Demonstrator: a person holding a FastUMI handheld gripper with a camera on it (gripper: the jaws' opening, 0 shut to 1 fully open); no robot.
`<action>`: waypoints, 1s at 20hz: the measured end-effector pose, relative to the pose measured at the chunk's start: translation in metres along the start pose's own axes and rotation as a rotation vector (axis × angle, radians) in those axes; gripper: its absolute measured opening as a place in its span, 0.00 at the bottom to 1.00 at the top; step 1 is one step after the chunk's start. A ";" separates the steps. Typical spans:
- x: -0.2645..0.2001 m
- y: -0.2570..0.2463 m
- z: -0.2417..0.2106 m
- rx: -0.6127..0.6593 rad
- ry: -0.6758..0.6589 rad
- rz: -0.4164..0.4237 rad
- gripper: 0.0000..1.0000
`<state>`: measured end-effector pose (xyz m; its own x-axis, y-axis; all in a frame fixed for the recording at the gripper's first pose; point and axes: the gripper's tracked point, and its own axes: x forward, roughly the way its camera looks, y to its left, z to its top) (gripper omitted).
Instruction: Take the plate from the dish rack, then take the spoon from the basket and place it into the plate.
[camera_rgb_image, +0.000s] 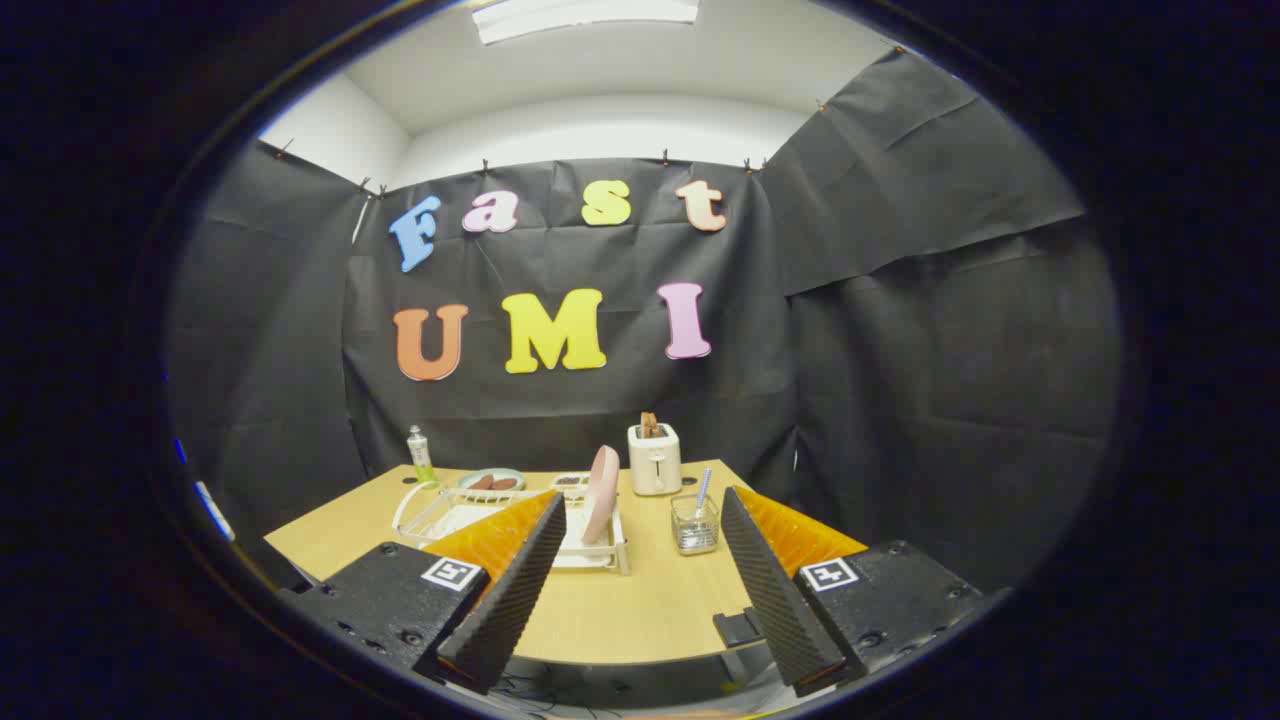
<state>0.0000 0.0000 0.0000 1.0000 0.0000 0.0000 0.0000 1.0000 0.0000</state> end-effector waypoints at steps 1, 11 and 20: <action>0.000 -0.001 0.001 0.001 -0.002 -0.001 1.00; 0.001 0.000 -0.009 -0.003 0.013 0.010 1.00; 0.023 0.006 -0.004 -0.027 0.028 0.007 1.00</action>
<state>0.0228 0.0065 -0.0038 0.9996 0.0064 -0.0279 -0.0071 0.9996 -0.0267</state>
